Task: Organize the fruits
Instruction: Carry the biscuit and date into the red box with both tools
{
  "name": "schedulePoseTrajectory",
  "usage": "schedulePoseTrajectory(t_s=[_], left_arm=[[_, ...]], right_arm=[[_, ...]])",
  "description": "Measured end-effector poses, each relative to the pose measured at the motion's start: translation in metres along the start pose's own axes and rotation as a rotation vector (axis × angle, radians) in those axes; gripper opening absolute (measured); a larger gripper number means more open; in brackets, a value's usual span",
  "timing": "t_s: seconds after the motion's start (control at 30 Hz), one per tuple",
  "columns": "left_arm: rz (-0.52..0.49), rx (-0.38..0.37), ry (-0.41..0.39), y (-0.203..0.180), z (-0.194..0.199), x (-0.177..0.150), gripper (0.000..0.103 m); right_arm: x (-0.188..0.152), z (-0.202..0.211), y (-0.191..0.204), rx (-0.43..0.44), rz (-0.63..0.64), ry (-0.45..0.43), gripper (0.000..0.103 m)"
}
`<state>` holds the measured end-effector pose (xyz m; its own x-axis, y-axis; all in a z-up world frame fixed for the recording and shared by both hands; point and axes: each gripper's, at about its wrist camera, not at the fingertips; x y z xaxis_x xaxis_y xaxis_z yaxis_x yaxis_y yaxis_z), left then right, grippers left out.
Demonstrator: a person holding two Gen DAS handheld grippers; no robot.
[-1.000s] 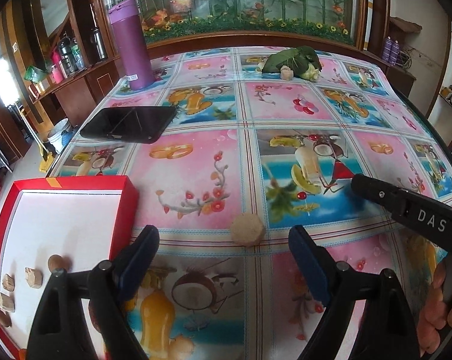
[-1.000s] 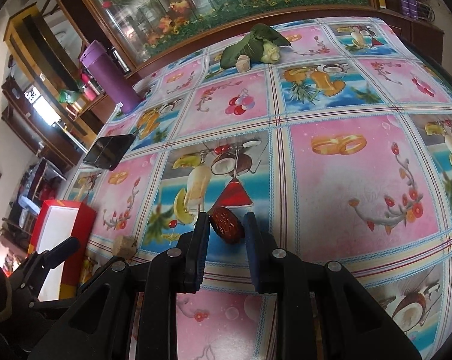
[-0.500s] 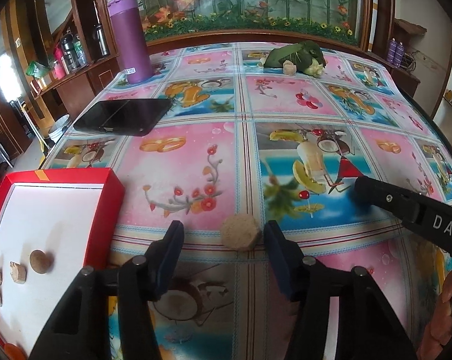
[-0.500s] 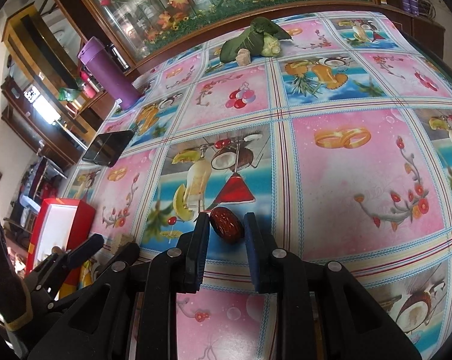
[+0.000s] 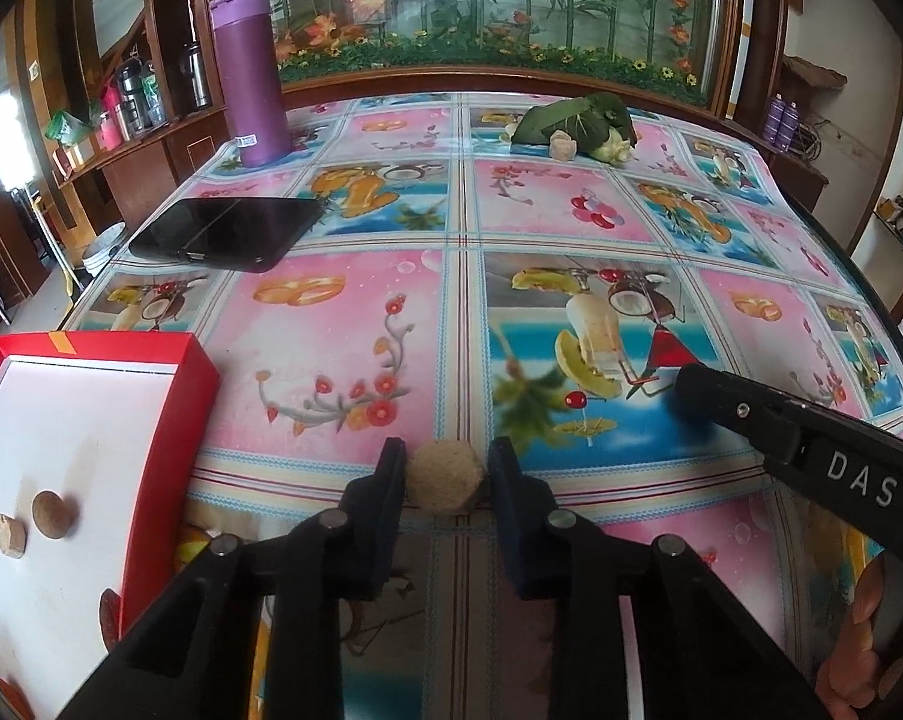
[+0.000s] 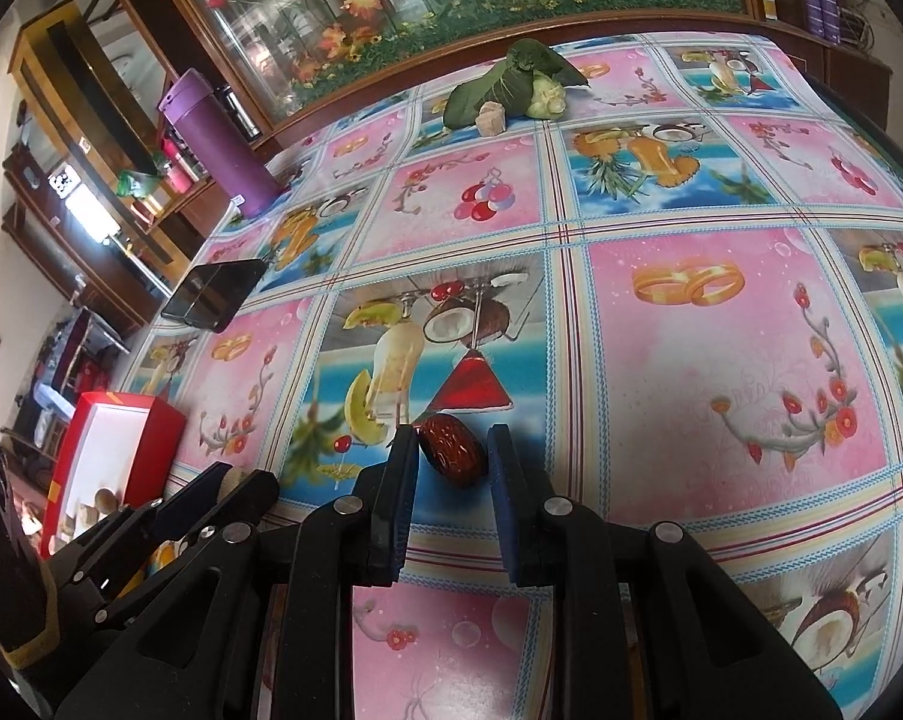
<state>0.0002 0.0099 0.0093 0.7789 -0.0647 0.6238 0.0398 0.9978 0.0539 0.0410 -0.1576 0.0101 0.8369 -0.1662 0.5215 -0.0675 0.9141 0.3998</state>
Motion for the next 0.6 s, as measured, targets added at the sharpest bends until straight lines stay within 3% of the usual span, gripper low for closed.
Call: schedulePoseTrajectory(t_s=[0.17,0.6], left_arm=[[-0.013,-0.012,-0.019,-0.005,0.02,-0.007,0.031],[-0.032,0.061,-0.253,0.009,0.13,-0.04,0.03]], right_arm=[[0.0,0.001,-0.001,0.004,0.0,-0.004,0.023],[-0.01,0.005,0.003,-0.032,0.056,-0.059,0.023]])
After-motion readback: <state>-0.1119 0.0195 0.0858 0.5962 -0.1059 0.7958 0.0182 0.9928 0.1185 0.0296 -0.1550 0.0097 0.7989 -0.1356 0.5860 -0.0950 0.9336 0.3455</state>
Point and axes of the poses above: each gripper's, at about its wrist camera, not at the fingertips, and z roughly against the way its jaws point, y to its left, x to its top, and after that the axes turned 5 degrees about -z, right-handed
